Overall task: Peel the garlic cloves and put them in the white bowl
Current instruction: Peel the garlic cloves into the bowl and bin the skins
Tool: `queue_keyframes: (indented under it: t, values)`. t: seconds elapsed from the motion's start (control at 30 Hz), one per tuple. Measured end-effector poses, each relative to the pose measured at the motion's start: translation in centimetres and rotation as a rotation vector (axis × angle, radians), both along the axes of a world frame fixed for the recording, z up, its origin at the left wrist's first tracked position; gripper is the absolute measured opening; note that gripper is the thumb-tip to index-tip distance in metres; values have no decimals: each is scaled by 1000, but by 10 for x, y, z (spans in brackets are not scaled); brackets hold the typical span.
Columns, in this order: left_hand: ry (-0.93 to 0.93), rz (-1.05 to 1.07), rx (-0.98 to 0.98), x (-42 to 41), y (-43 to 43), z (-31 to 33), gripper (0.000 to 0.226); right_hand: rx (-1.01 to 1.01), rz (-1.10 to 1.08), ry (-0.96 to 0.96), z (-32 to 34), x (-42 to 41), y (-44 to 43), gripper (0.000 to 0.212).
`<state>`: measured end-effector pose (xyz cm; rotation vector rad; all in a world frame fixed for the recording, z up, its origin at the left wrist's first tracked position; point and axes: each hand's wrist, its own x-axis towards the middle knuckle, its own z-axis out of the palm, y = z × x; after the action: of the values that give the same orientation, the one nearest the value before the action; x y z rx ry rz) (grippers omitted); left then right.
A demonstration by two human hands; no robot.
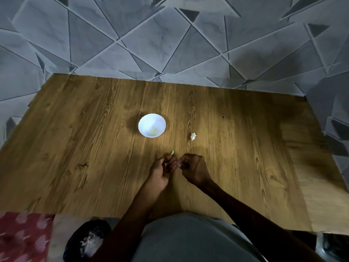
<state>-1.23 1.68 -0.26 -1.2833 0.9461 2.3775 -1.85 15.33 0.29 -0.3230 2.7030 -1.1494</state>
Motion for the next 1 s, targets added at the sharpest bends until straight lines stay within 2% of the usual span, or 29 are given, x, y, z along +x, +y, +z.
queue_keyframes:
  t: [0.07,0.17,0.3,0.4,0.47,0.63,0.83,1.0]
  values:
    - [-5,1,46,1,7,1,24,-37,59,-19,11,1,-4,17]
    - [-26,21,95,4,17,7,24,50,157,-32,17,3,-5,18]
    - [-10,67,101,1,24,15,31,-25,2,90,20,0,7,20]
    - [-26,86,119,0,26,16,30,-2,-60,98,20,-7,22,18]
    - [-31,116,95,3,28,15,33,-20,-69,29,19,-11,34,13]
    - [-55,210,48,20,20,14,35,-360,-160,-361,26,-1,36,10]
    - [11,433,66,88,-29,16,26,-480,76,-491,33,39,-33,16]
    - [-6,709,102,180,-89,-1,25,-432,370,-619,28,103,-114,17]
